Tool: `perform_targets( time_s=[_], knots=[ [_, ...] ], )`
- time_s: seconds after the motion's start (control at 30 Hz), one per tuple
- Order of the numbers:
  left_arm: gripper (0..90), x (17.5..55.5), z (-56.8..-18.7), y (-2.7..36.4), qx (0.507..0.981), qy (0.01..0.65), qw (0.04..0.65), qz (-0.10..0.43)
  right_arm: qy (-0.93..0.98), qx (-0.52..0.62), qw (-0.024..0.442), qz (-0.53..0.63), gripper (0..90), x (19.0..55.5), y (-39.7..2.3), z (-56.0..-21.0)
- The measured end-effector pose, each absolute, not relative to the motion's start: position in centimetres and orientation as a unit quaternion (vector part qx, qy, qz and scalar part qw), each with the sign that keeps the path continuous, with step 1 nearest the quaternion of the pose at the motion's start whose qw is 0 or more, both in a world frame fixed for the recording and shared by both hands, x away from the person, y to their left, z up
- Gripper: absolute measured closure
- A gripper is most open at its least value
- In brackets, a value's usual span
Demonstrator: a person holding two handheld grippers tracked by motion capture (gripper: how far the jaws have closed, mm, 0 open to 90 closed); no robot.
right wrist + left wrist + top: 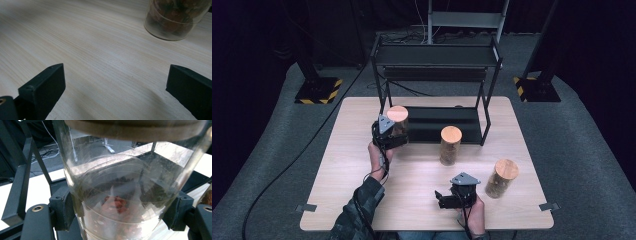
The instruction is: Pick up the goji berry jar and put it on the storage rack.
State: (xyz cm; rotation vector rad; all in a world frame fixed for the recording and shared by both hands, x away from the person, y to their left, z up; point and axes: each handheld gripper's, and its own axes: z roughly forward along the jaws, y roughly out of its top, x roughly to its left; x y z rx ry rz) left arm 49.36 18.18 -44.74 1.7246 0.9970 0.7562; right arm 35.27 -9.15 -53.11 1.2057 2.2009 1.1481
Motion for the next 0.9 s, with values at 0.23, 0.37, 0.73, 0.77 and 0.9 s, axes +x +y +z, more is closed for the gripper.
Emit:
perform_targets(
  time_s=[0.23, 0.37, 0.73, 0.77, 0.9],
  knots=[
    [24.5, 49.8, -44.6, 17.9, 0.709, 0.408, 0.482, 0.314, 0.783, 0.428, 0.19, 0.409, 1.3, 35.3, -9.2, -53.1],
    [24.5, 50.1, -44.7, 17.7, 0.711, 0.407, 0.48, 0.315, 0.783, 0.428, 0.19, 0.409, 1.3, 35.3, -9.2, -53.1],
    [24.5, 50.9, -45.0, 17.1, 0.714, 0.407, 0.474, 0.316, 0.783, 0.428, 0.19, 0.409, 1.3, 35.2, -9.2, -53.1],
    [24.5, 50.9, -45.0, 17.1, 0.715, 0.406, 0.473, 0.317, 0.783, 0.428, 0.191, 0.41, 1.3, 35.2, -9.2, -53.1],
    [24.5, 51.2, -45.1, 16.9, 0.714, 0.407, 0.473, 0.318, 0.783, 0.428, 0.191, 0.409, 1.3, 35.2, -9.1, -53.1]
  ],
)
